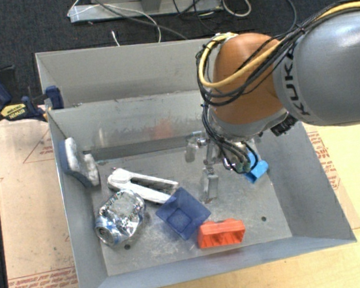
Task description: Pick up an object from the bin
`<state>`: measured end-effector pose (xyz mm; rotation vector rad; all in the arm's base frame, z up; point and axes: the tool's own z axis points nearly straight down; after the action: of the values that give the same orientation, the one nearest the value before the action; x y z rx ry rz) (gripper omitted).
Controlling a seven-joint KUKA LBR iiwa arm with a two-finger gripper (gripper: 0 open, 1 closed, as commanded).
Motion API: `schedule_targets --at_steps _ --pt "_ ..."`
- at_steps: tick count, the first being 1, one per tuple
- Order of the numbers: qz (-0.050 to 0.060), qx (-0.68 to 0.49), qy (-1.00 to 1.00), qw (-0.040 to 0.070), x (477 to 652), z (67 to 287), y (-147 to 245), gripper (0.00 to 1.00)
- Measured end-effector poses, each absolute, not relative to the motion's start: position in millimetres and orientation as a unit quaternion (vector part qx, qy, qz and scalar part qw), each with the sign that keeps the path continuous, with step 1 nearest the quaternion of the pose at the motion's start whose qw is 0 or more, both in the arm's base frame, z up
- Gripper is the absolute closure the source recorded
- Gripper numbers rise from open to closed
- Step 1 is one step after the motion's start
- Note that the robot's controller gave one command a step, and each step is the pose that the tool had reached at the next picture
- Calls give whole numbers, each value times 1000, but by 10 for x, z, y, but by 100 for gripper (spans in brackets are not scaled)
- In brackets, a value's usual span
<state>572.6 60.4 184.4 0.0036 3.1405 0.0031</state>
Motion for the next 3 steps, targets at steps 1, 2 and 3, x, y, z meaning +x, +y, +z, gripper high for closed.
schedule_targets --at_steps 1,2,3 --pt "1 1 1000 1 5726 1844 604 0" --pt "1 -18 1000 0 6132 1234 451 0" --pt "3 -11 1000 5 5778 1107 1073 0"
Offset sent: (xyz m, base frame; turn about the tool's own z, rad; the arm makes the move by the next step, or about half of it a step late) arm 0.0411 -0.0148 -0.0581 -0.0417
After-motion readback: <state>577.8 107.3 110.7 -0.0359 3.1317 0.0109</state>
